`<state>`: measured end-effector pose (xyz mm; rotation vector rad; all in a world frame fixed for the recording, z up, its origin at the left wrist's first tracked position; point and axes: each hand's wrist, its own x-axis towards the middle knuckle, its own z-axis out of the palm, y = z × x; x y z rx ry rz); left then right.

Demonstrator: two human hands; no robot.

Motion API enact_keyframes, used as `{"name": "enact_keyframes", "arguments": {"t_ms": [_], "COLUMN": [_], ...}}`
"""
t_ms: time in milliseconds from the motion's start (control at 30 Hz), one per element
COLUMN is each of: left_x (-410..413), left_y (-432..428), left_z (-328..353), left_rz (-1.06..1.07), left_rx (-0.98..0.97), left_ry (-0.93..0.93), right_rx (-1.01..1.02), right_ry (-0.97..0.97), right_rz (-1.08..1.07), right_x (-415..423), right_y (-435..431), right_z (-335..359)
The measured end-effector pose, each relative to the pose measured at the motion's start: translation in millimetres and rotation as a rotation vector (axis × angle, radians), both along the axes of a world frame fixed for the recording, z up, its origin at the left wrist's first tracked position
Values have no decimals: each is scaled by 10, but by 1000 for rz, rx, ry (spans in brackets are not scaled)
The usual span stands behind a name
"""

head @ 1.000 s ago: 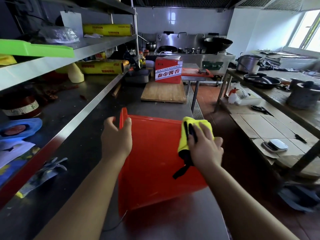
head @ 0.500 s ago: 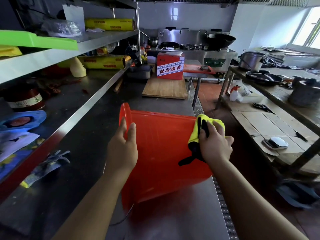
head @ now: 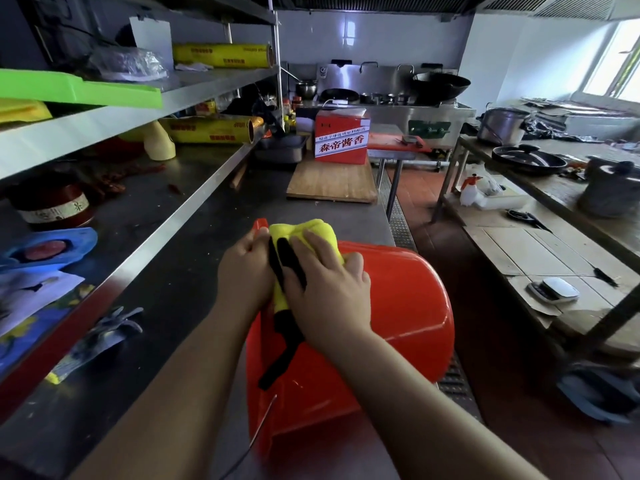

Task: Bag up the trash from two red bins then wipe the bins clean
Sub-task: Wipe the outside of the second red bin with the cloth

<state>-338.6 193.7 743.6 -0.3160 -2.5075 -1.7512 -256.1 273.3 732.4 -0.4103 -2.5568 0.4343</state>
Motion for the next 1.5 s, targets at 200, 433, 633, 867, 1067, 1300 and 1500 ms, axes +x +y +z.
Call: {"name": "enact_keyframes", "arguments": {"t_ms": [200, 433, 633, 867, 1067, 1300, 1500], "left_x": [-90, -91, -152, -214, -178, 130, 362], "left_y": [61, 110, 119, 36, 89, 17, -35], "left_z": [-6, -18, 17, 37, 108, 27, -109], "left_rz": [58, 74, 104, 74, 34, 10, -31], "left_rx": [46, 11, 0, -6, -62, -77, -89], "left_ry": [-12, 35, 30, 12, -8, 6, 44], "right_rx": [-79, -223, -60, -20, -174, -281, -283], "right_ry": [-82, -140, -73, 18, -92, -128, -126], "right_rz": [-213, -554, -242, 0, -383, -572, -592], "right_x": [50, 143, -91, -21, 89, 154, 64], "right_y": [655, 1262, 423, 12, 920, 1360, 1287], "right_z": [-139, -250, -40, -86, -240, -324, -271]}}
